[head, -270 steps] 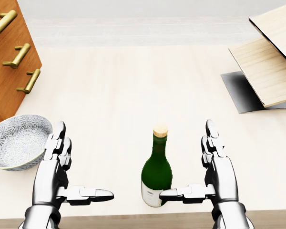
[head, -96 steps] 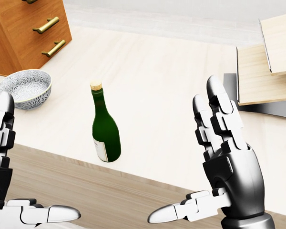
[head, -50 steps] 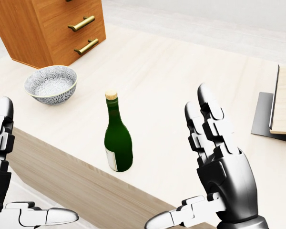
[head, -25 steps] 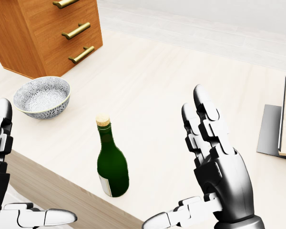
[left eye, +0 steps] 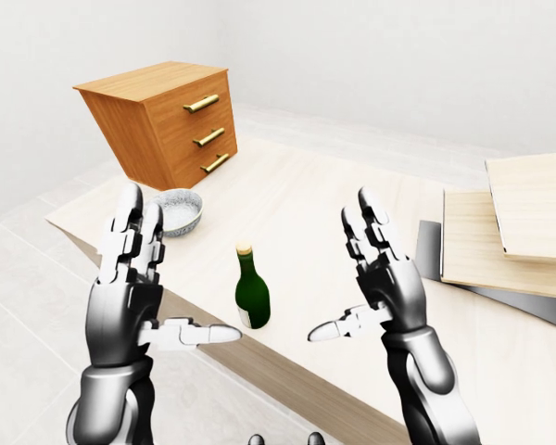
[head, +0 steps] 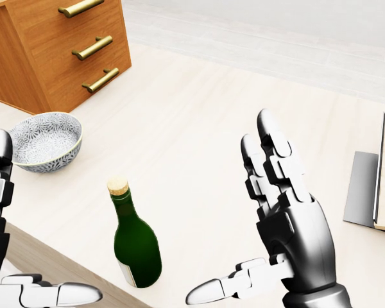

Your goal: Put the wine bottle on the wine rack.

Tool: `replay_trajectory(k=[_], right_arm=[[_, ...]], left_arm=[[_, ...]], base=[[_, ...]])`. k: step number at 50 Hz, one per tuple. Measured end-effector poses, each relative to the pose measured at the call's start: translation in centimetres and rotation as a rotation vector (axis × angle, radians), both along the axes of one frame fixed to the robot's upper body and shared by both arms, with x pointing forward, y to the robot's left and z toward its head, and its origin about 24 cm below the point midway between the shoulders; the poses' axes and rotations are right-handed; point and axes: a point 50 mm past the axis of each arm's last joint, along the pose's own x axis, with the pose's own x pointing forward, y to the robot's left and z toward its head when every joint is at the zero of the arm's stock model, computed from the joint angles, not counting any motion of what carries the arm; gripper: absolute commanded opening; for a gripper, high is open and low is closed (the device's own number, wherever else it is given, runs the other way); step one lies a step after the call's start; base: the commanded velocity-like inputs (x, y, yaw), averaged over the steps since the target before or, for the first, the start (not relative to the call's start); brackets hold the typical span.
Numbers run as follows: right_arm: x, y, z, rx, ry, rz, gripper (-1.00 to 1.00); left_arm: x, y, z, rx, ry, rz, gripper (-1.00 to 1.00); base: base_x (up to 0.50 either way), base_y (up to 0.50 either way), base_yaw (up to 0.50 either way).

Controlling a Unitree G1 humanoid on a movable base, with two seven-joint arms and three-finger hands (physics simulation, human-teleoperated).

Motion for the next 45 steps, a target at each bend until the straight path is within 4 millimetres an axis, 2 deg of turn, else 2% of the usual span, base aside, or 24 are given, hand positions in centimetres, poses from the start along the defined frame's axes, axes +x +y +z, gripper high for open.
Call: replay_trajectory(k=[9, 19, 25, 45], right_arm=[[0.7, 0.6, 0.0, 0.005, 0.001, 0.006, 1.00], [2.5, 1.2, -0.5, 0.014, 0.025, 0.012, 1.00], [3.2, 1.6, -0.6, 0.019, 0.035, 0.020, 1.00], [4.5, 3.8, -0.8, 0.029, 0.056, 0.055, 1.00]], left_arm=[[-0.2, 0.1, 0.3, 0.002, -0.013, 0.004, 1.00], [-0.4, 0.4, 0.3, 0.001, -0.012, 0.012, 1.00], [-0.5, 0.6, 0.2, -0.002, -0.009, 0.016, 1.00], [-1.2, 1.5, 1.0, -0.001, -0.048, 0.043, 1.00]], base=[[0.00, 0.00, 0.00], [0.00, 0.00, 0.00], [0.33, -0.14, 0.00], [0.00, 0.00, 0.00]])
